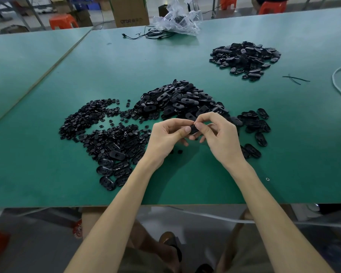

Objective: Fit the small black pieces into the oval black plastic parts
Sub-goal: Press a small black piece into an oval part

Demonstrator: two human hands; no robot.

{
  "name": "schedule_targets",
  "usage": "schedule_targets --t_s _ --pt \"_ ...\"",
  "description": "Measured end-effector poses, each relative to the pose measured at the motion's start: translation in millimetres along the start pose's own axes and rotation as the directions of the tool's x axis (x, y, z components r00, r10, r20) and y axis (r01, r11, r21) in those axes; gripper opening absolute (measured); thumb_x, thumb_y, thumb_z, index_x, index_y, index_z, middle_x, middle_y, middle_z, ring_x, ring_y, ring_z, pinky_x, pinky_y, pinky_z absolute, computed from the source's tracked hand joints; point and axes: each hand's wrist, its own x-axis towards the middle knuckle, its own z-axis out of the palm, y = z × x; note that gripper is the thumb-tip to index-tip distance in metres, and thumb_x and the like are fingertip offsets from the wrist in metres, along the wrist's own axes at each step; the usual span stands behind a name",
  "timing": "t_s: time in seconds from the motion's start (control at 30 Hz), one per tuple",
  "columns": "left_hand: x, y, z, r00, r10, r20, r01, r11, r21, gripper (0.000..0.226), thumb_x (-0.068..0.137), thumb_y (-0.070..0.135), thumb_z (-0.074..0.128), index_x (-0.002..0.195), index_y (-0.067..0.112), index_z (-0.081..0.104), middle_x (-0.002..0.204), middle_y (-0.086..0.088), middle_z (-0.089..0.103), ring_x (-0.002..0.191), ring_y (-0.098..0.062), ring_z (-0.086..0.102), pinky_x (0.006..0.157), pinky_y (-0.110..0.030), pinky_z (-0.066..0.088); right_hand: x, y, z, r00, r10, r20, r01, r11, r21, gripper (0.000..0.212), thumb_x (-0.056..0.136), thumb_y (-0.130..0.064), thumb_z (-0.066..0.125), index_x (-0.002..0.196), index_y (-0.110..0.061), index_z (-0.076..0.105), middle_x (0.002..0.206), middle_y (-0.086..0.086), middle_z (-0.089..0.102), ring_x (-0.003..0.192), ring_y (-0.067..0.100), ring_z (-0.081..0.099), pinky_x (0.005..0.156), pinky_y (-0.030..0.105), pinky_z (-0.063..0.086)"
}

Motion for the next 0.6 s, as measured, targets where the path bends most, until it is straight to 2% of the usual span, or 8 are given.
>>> schedule_targets --t_s 0.17,0.27,0.43,0.6 --pt "0.6 -0.2 -0.2 1.000 0.007 -0.003 -0.007 1.000 0.021 0.018 0.096 0.006 0.072 0.112 0.001 0.075 0.099 -0.014 0.079 0.082 -0.021 0.074 0.067 -0.027 0.057 -0.4 -2.2 -0.6 1.000 -0.010 -0.001 0.010 1.000 -0.007 0.017 0.098 -0.008 0.072 0.094 -0.024 0.071 0.102 0.005 0.071 0.075 0.017 0.075 0.065 0.024 0.058" --pt "1.1 -0.3 0.7 1.000 -0.003 -0.004 0.003 0.999 0.034 0.019 0.092 0.005 0.076 0.111 0.001 0.075 0.099 -0.010 0.079 0.079 -0.014 0.072 0.066 -0.025 0.057 -0.7 -1.8 -0.6 1.000 -0.010 -0.010 0.010 1.000 0.010 0.015 0.095 -0.006 0.074 0.096 -0.021 0.074 0.097 0.004 0.072 0.074 0.017 0.073 0.066 0.026 0.060" --pt "1.0 0.3 2.4 1.000 -0.013 -0.006 0.013 0.999 0.049 0.017 0.092 0.002 0.075 0.109 -0.001 0.074 0.097 -0.009 0.079 0.078 -0.012 0.072 0.066 -0.025 0.057 -1.2 -1.4 -2.4 0.997 0.075 -0.009 -0.074 0.991 0.113 0.029 0.092 -0.007 0.078 0.117 -0.018 0.069 0.090 0.008 0.071 0.072 0.021 0.075 0.068 0.032 0.064" --pt "0.0 2.1 2.8 1.000 -0.007 -0.027 0.008 0.999 0.051 0.014 0.093 0.000 0.074 0.107 0.002 0.074 0.093 -0.006 0.078 0.073 -0.013 0.071 0.068 -0.024 0.058 -1.4 -1.8 -1.5 0.997 0.079 -0.001 -0.079 0.991 0.111 0.013 0.094 -0.002 0.073 0.105 -0.009 0.075 0.086 -0.001 0.078 0.074 0.018 0.076 0.069 0.027 0.061"
